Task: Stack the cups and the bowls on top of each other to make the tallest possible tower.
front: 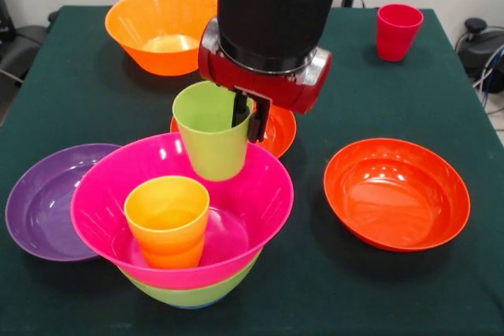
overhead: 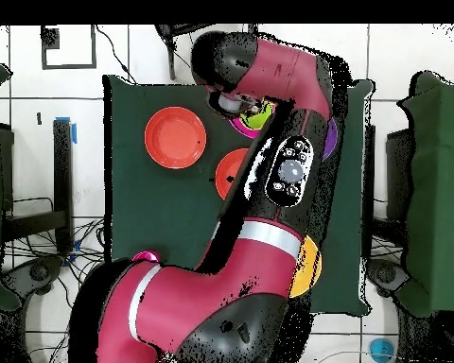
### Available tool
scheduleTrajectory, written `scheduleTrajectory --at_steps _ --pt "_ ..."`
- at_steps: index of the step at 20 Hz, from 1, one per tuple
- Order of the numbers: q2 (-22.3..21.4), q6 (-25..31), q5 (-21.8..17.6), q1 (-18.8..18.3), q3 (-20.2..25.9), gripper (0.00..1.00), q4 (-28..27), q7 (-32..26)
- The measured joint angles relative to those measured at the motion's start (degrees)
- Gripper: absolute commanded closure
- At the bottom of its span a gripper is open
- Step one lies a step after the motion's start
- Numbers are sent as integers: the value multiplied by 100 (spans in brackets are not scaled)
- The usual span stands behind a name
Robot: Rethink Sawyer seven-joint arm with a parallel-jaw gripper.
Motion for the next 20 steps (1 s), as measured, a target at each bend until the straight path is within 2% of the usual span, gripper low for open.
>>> scheduleTrajectory --at_steps 8,20 --pt "194 -1 -4 -1 -8 100 -68 0" --pt "581 1 0 1 -153 100 -800 0"
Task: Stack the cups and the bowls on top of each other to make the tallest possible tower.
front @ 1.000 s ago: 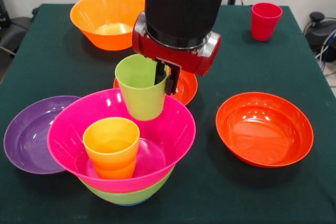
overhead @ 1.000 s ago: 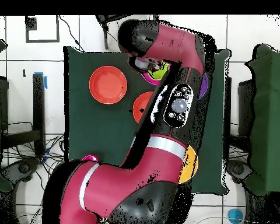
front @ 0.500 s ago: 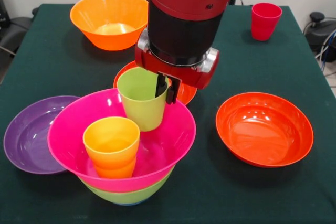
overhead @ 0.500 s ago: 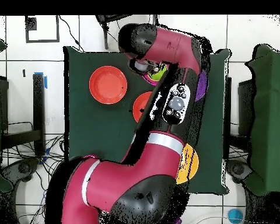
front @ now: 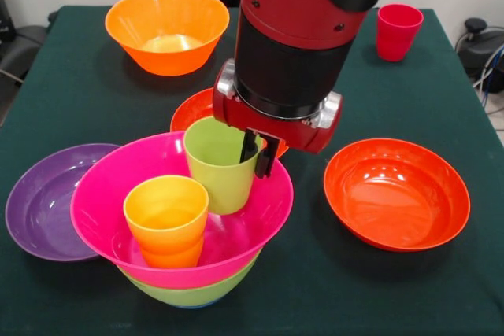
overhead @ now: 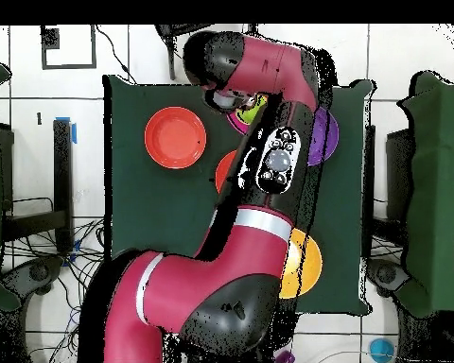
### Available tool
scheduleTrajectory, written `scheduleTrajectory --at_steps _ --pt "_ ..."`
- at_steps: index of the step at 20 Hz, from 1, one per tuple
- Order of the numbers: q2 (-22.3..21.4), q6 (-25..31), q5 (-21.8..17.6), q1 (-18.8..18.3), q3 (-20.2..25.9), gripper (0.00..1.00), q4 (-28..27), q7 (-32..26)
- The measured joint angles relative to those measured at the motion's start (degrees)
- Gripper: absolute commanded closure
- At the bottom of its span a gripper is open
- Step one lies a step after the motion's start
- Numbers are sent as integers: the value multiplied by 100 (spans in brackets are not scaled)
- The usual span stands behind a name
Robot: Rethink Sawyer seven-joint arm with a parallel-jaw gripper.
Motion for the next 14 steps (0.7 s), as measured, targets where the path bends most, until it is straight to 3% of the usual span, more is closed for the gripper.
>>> scheduleTrajectory --at_steps 14 --pt "183 0 8 -1 -26 100 -303 0"
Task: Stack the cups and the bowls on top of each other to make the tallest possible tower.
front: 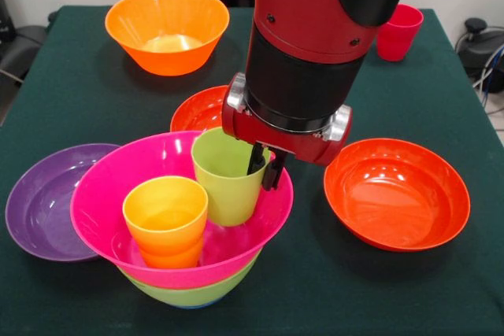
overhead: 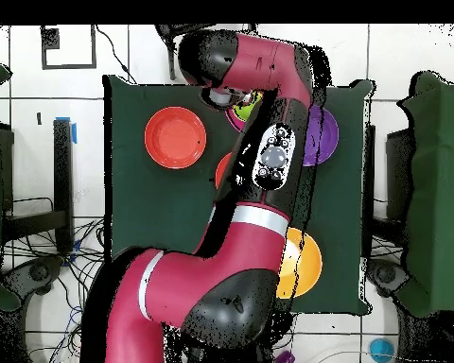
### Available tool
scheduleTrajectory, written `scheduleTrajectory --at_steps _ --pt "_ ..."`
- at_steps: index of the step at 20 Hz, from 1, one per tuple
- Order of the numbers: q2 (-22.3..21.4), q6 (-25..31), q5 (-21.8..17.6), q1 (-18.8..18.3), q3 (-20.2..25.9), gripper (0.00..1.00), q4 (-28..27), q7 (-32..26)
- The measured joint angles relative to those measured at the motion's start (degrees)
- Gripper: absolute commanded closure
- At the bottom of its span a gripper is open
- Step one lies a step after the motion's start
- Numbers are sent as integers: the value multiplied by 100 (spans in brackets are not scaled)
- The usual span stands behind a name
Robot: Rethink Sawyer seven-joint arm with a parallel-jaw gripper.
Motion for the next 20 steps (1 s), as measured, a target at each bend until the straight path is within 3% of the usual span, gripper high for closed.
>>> scheduleTrajectory --at_steps 20 --pt "270 1 166 -73 -67 100 -428 0"
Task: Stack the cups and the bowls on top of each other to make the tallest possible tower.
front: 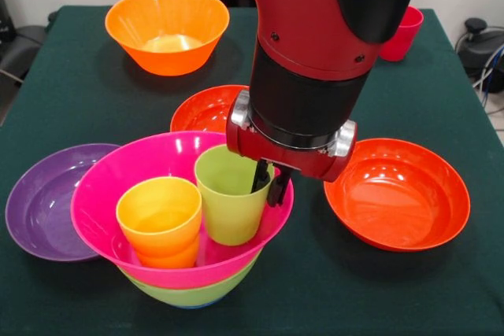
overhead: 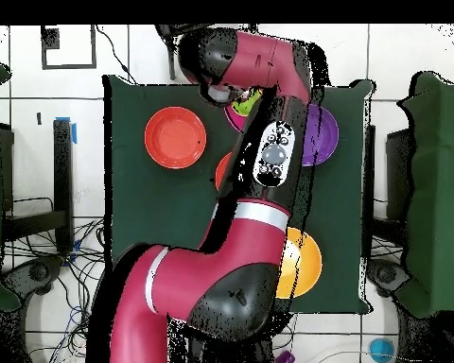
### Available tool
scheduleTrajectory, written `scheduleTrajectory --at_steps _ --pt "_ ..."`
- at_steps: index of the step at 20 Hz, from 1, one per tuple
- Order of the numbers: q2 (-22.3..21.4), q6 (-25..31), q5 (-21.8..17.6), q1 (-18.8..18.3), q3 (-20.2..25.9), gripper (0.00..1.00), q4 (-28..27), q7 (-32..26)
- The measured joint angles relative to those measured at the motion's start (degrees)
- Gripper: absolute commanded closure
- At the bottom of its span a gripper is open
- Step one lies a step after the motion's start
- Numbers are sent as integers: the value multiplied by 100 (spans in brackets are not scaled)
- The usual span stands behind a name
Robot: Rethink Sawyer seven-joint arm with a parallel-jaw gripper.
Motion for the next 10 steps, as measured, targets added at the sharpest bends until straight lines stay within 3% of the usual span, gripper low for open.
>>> scheduleTrajectory --at_steps 2,3,10 --pt "21 -1 13 -9 -9 100 -41 0" --pt "35 -1 35 -18 -14 0 -65 0" --pt "69 -1 91 -54 -55 0 -130 0"
